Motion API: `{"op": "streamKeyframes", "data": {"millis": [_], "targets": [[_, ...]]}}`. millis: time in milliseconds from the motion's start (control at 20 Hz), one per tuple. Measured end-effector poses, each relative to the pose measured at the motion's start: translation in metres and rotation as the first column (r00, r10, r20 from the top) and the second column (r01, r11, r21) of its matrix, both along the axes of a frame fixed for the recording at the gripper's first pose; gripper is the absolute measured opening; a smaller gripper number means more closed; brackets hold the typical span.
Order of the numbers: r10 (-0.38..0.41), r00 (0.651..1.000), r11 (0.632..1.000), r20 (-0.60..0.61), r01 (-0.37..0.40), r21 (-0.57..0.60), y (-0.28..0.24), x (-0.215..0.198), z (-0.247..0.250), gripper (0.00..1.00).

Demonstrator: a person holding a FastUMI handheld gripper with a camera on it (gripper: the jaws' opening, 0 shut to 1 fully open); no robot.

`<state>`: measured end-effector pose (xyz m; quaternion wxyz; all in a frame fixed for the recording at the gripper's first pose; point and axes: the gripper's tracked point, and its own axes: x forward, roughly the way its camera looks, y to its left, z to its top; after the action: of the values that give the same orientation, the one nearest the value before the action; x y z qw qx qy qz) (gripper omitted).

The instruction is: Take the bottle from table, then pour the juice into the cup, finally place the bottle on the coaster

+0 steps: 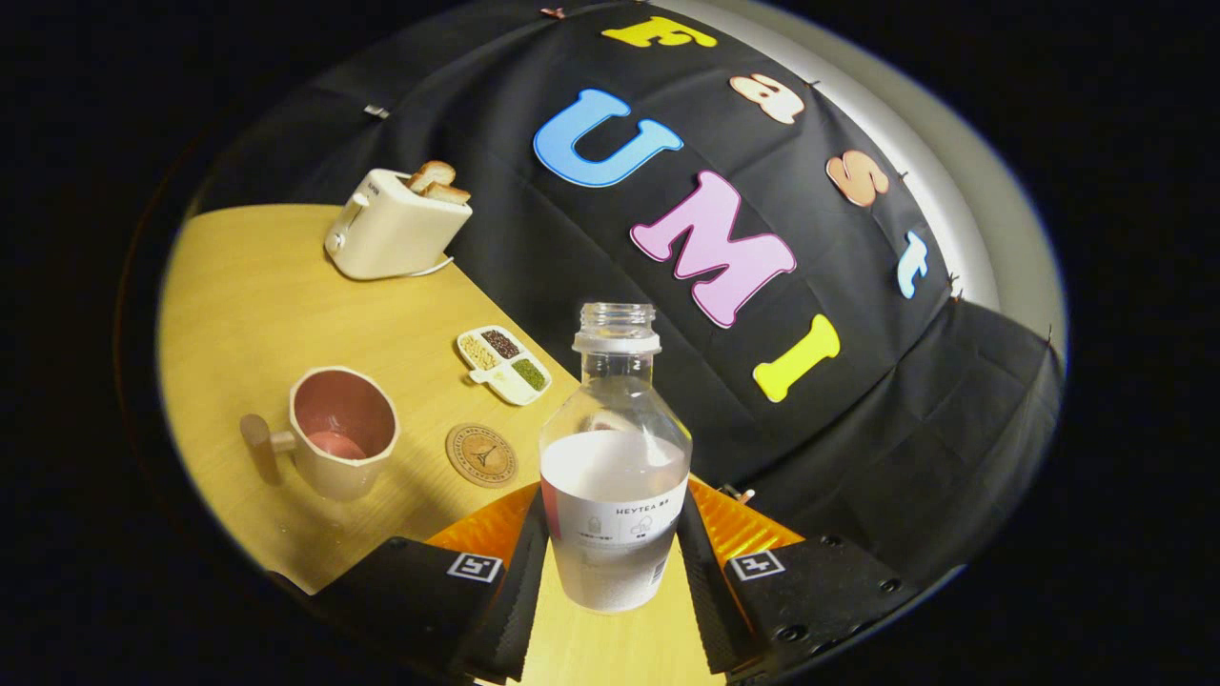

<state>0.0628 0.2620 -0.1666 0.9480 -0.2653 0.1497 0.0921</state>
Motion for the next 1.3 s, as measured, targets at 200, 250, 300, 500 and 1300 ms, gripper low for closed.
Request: {"op": "streamKeyframes", "data": {"millis": [200,250,300,500,1300], "targets": [[0.093,0.996,0.984,0.011,-0.090,-0.155,0.021,-0.005,-0.012,0.71],[0.109,0.994,0.976,0.007,-0.106,-0.192,0.022,-0.006,-0.014,0.71],[0.127,0.992,0.966,0.004,-0.123,-0.228,0.026,-0.007,-0.017,0.71],[0.178,0.984,0.918,-0.017,-0.173,-0.356,0.034,-0.015,-0.030,0.71],[0.273,0.959,0.752,-0.079,-0.264,-0.605,0.039,-0.009,-0.052,0.71]]}}
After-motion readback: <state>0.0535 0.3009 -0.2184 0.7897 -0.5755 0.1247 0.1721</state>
